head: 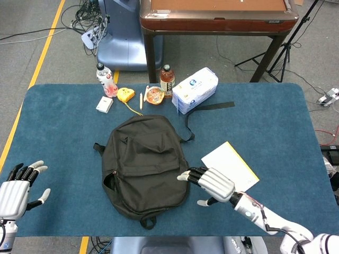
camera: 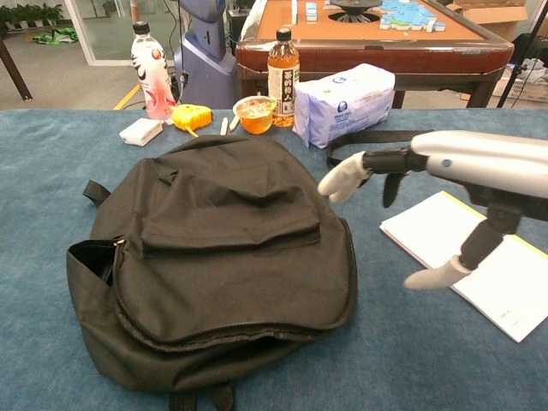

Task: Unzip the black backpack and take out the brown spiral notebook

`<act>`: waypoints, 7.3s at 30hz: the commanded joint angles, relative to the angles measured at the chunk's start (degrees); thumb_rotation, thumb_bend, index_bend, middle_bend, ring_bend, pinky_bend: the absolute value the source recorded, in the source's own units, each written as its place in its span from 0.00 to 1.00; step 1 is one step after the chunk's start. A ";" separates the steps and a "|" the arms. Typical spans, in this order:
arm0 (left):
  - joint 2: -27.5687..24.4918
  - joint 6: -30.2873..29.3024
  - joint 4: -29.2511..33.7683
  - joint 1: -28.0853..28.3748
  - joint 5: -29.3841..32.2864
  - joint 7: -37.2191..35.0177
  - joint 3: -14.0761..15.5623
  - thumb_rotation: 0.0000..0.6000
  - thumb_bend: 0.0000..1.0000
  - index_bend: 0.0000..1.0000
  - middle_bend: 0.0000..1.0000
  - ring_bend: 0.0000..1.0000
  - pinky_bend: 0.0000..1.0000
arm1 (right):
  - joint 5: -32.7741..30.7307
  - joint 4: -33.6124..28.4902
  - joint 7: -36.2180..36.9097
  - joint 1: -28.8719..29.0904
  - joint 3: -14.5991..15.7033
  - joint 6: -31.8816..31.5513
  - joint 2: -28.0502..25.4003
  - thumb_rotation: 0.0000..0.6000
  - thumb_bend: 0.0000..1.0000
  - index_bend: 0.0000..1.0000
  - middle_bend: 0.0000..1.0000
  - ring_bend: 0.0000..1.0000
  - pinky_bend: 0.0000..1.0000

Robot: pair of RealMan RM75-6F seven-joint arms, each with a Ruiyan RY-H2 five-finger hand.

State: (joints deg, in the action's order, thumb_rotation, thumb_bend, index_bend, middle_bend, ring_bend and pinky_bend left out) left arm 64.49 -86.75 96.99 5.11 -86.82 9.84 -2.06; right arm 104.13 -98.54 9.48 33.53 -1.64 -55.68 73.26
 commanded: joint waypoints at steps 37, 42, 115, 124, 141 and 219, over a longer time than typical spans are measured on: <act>0.49 0.19 -2.40 -1.02 0.57 -2.43 0.53 1.00 0.26 0.28 0.22 0.21 0.09 | -14.81 10.99 -7.40 14.60 -3.50 12.05 21.15 1.00 0.03 0.14 0.12 0.06 0.21; 0.57 0.45 -2.66 -0.68 0.34 -2.63 0.33 1.00 0.26 0.28 0.22 0.21 0.09 | -16.70 10.95 -6.95 14.99 -4.37 11.91 20.09 1.00 0.03 0.14 0.12 0.06 0.21; 2.57 2.54 -10.71 16.93 -20.54 -34.34 -1.35 1.00 0.26 0.48 0.52 0.48 0.46 | -44.72 16.97 -35.22 20.24 -16.94 3.52 27.84 1.00 0.65 0.81 0.58 0.44 0.46; 5.30 3.94 -11.78 23.31 -26.36 -35.47 -0.39 1.00 0.26 0.48 0.53 0.49 0.48 | -51.15 17.37 -40.66 25.52 -19.02 5.85 28.99 1.00 0.65 0.81 0.58 0.44 0.46; 19.92 4.67 -32.60 30.05 -27.89 -39.83 3.34 1.00 0.26 0.49 0.55 0.50 0.51 | -58.72 19.91 -41.14 30.05 -20.04 7.06 28.90 1.00 0.65 0.81 0.58 0.46 0.46; 44.95 3.90 -81.44 36.41 -24.77 -41.21 19.56 1.00 0.21 0.13 0.10 0.13 0.23 | -63.96 20.99 -39.22 33.88 -16.22 5.66 27.65 1.00 0.65 0.81 0.58 0.49 0.47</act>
State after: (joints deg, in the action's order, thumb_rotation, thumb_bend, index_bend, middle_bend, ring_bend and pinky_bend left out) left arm 108.90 -83.17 15.25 41.51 -112.33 -30.46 18.05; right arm 40.16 -77.53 -29.74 67.43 -17.85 -49.98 100.94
